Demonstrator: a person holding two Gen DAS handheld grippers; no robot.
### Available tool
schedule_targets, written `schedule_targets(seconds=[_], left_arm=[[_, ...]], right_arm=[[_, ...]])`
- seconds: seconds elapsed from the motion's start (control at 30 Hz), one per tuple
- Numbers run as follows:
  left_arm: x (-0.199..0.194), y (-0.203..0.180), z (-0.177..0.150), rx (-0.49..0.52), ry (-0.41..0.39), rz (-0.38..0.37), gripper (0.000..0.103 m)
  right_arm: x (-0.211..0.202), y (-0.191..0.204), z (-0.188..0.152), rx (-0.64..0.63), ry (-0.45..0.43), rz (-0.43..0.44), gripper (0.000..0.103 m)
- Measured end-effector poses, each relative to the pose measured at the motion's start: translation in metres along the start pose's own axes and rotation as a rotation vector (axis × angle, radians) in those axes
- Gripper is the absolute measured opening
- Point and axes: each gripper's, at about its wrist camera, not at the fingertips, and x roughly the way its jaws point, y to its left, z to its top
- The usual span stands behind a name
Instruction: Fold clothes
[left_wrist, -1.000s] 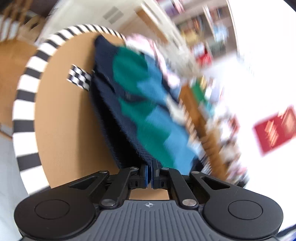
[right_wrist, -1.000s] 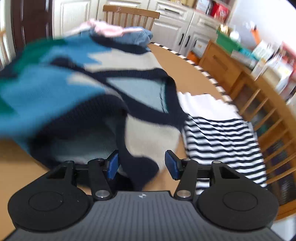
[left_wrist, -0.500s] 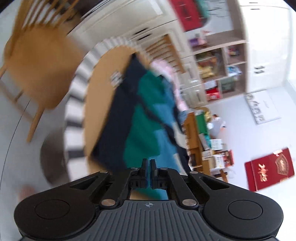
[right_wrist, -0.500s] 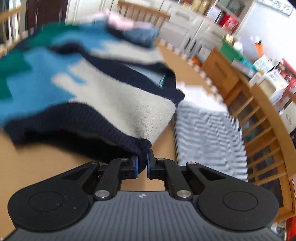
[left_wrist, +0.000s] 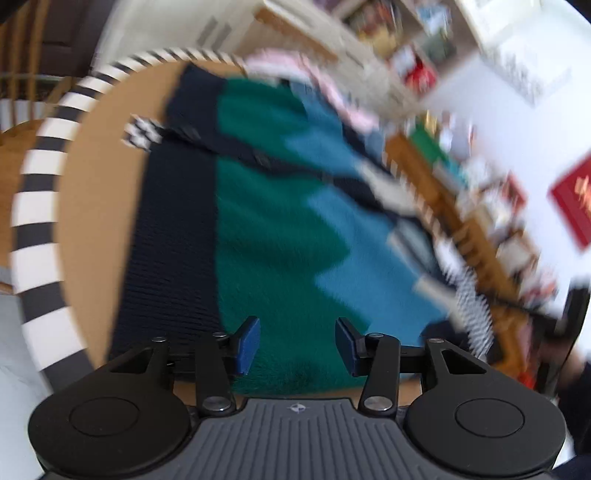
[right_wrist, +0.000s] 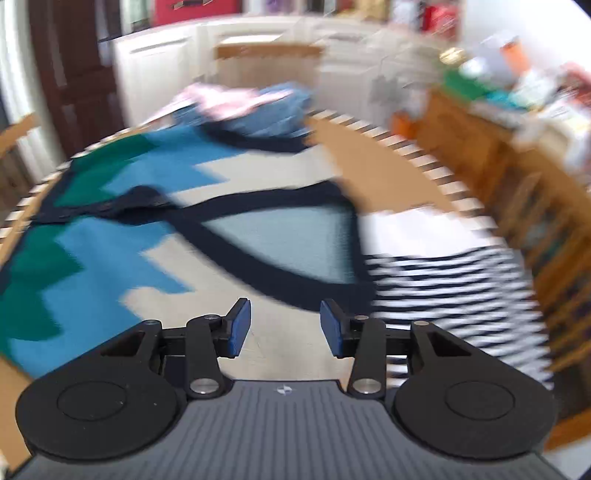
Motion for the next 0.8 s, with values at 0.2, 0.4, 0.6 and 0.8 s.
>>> schedule_targets(seconds=[0.2, 0.4, 0.6, 0.8], left_arm=[[0.011, -0.015, 0.003, 0.120, 0.107, 0.133, 0.019], [0.018, -0.022, 0.007, 0.147, 0.193, 0.227, 0.003], [0.021, -0.038, 0.007, 0.195, 0.278, 0.294, 0.002], [0.009, -0.045, -0.003, 0.173, 0.292, 0.307, 0.002]], right_arm=[[0.051, 0.037, -0.022, -0.058, 0.153, 0.098, 0.051], [0.051, 0.053, -0.029, -0.141, 0.129, 0.074, 0.043], [0.050, 0.061, -0.030, -0.179, 0.154, 0.085, 0.014], [0.031, 0.054, -0.049, -0.149, 0.198, 0.148, 0.013]])
